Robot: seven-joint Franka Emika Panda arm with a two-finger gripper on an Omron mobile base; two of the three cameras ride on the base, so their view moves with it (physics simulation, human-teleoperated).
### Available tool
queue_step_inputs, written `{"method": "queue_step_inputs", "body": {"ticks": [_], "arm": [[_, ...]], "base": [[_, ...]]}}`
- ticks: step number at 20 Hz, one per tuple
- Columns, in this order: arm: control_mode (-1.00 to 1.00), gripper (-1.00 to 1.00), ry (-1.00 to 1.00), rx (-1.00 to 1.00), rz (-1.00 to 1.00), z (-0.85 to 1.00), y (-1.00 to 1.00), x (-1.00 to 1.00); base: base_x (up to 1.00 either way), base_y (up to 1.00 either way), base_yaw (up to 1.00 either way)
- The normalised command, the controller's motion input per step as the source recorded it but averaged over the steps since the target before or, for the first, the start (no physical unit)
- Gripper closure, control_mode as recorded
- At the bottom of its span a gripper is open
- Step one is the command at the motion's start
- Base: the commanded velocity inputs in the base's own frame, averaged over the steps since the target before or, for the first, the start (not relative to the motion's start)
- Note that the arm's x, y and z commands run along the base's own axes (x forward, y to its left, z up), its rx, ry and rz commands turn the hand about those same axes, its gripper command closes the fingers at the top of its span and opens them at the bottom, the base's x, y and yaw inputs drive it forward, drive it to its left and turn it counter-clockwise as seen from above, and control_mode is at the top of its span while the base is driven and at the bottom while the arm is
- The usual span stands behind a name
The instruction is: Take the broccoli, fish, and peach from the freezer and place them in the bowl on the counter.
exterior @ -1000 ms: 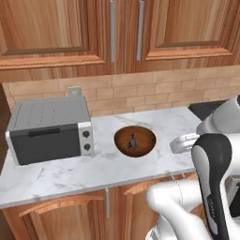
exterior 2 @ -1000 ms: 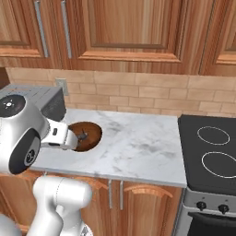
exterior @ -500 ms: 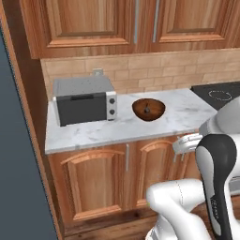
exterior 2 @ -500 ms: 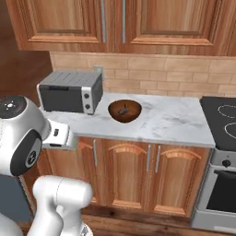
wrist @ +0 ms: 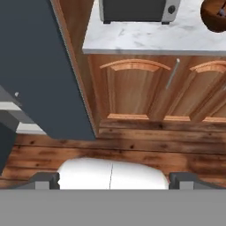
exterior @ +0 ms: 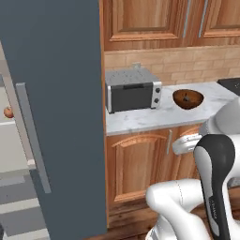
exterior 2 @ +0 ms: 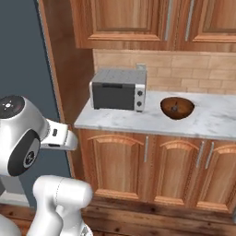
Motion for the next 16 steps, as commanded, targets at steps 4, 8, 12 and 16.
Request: {"method": "queue_step_inputs", "body": {"ticks": [4,8,12,16], "arm": [[1.0,-1.0,0.0,0.0,0.0,0.0,0.0,0.0],[1.0,-1.0,0.0,0.0,0.0,0.0,0.0,0.0],[1.0,-1.0,0.0,0.0,0.0,0.0,0.0,0.0],[1.0,-1.0,0.0,0.0,0.0,0.0,0.0,0.0]], "base": [[0.0,1.0,0.03],[0.11,0.99,0.07],[0.23,0.93,0.04],[0.19,0.75,0.06]]}}
